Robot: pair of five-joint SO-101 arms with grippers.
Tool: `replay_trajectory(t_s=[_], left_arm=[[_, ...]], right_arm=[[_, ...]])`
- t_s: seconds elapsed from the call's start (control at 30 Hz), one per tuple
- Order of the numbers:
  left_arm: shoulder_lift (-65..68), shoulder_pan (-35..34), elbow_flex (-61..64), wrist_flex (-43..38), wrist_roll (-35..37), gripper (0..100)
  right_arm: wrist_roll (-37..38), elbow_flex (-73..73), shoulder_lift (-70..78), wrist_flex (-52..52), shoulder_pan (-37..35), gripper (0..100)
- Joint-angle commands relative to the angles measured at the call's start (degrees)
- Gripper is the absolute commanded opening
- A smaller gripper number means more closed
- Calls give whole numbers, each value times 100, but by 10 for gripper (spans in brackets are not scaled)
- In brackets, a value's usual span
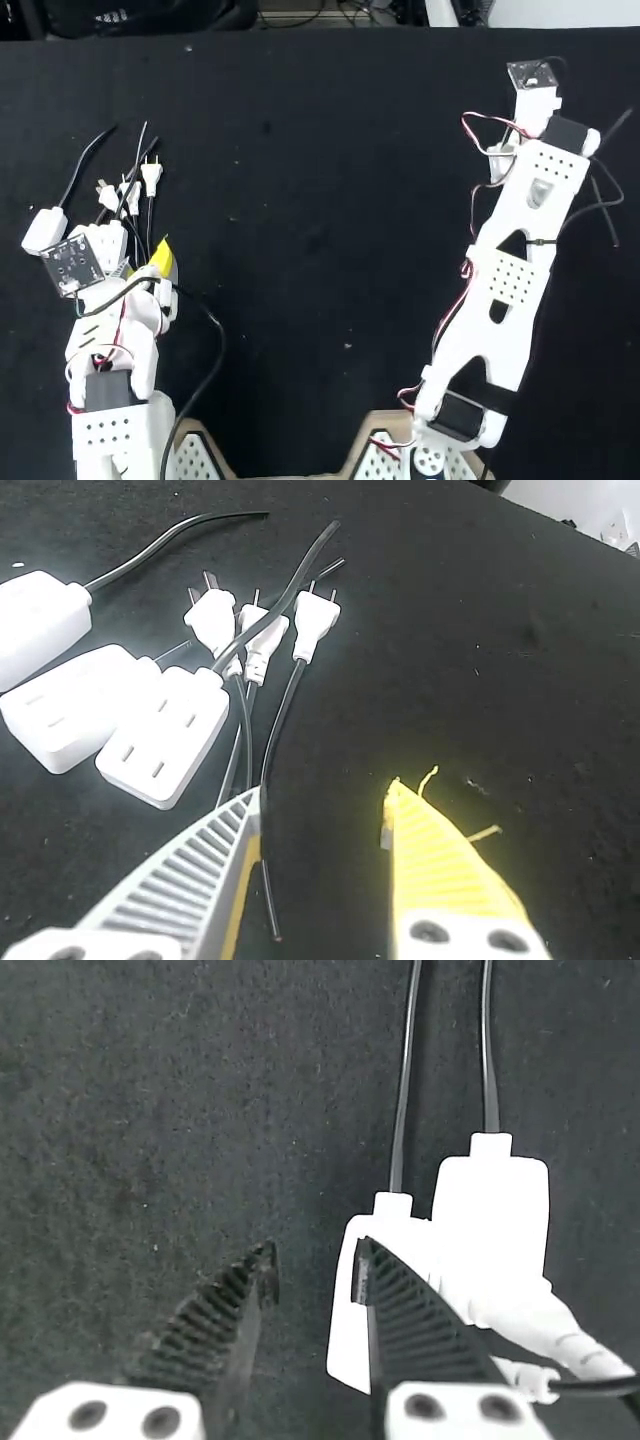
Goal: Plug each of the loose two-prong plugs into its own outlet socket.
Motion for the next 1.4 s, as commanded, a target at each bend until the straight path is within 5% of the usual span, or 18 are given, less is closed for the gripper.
replay_trajectory(t_s=[0.0,0.4,1.37], left_arm=[[-53,92,-312,-132,0,198],[-53,92,-321,-132,0,198],[-53,92,-330,-141,0,198]], right_arm=[[18,-207,-295,44,62,127],[9,-207,-980,211,167,127],[62,-198,-57,378,35,127]])
